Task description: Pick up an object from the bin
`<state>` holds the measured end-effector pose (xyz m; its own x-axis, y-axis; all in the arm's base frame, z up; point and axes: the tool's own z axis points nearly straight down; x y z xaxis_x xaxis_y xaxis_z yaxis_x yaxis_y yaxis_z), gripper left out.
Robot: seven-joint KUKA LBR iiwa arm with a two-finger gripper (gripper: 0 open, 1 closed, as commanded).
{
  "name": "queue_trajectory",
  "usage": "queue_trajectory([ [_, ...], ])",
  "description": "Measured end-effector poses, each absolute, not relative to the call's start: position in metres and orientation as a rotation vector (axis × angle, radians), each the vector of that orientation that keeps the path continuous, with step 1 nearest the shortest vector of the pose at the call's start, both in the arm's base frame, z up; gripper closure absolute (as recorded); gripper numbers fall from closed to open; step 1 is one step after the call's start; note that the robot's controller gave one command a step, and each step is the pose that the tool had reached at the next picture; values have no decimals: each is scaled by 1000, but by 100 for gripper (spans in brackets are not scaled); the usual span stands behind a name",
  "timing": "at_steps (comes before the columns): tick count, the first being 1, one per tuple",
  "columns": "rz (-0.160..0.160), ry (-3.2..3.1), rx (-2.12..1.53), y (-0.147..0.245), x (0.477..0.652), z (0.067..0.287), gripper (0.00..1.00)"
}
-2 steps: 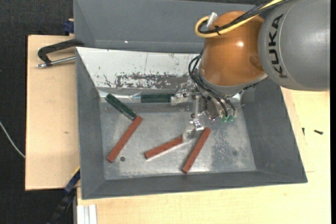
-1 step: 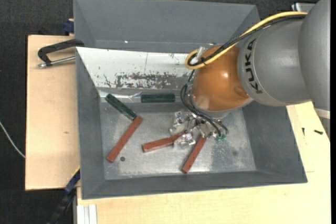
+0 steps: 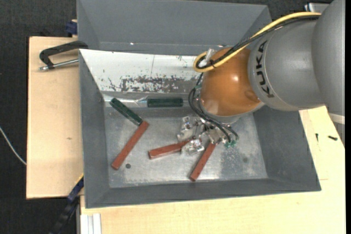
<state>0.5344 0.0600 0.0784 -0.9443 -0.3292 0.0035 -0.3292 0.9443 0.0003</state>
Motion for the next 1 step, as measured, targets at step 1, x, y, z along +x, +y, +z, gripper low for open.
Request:
queue_trajectory([
  [1,1,-3113,528,53,529,266,100],
])
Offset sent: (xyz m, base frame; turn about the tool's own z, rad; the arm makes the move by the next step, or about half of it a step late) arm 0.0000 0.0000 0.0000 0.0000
